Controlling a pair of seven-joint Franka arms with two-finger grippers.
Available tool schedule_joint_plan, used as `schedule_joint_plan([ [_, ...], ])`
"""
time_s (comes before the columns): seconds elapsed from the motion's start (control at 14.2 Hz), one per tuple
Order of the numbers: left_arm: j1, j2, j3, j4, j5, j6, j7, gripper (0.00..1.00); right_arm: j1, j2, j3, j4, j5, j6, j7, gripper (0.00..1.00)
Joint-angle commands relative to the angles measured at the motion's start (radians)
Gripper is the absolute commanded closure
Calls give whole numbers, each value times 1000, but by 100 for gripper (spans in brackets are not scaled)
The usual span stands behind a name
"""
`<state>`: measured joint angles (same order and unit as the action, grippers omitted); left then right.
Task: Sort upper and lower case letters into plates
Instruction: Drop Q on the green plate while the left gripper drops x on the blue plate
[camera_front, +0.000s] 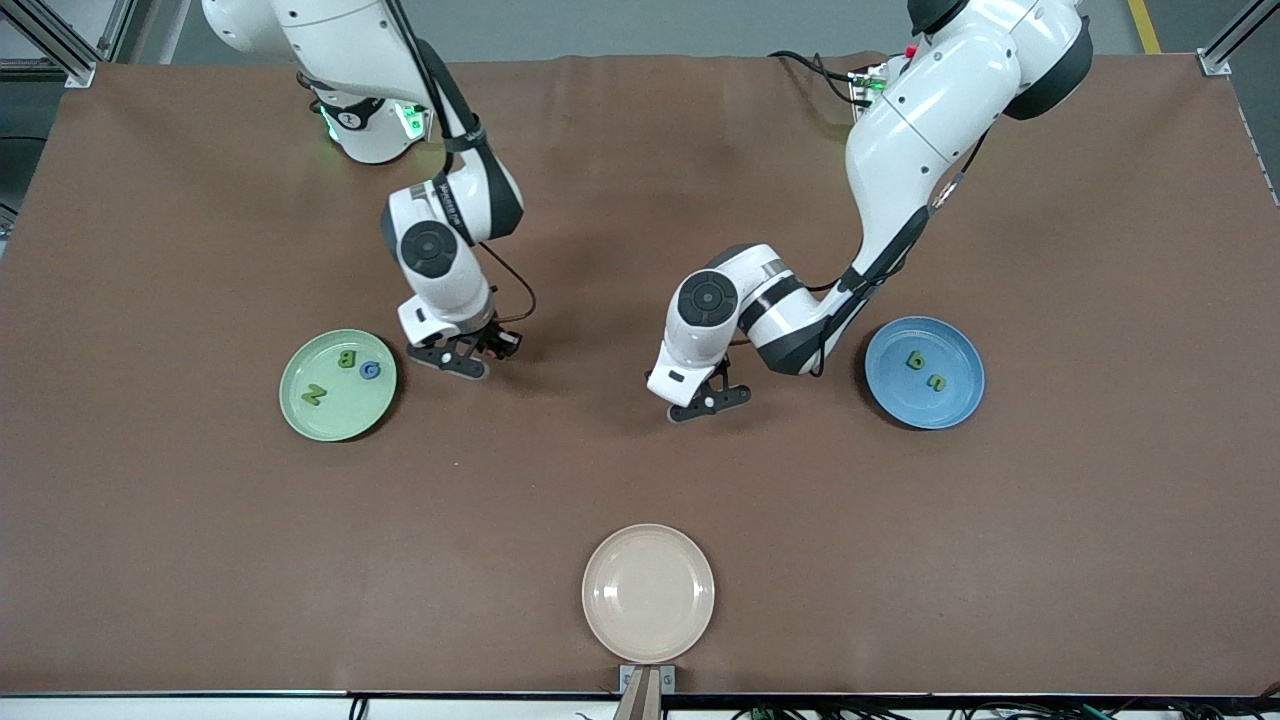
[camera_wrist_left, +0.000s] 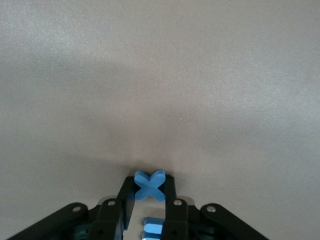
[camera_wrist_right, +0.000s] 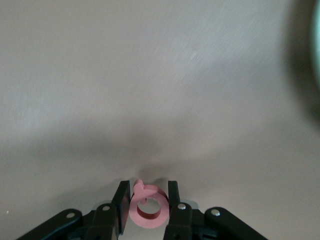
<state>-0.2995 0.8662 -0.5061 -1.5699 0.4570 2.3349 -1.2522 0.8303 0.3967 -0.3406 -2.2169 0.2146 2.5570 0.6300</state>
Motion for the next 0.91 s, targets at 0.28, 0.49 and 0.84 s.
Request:
schedule_joint_plan([
  [0.28,13,-76,-8,36,-6,-151,101,86,-351,-50,8,65,5,-87,-505,100],
  [0.49,104,-174,-51,-42,-12,-209,221,86,-466,-16,9,100,5,-83,-669,100],
  [0.84,500,-351,-271,-344,2,-204,471,86,-501,59,15,128,14,-52,-711,98],
])
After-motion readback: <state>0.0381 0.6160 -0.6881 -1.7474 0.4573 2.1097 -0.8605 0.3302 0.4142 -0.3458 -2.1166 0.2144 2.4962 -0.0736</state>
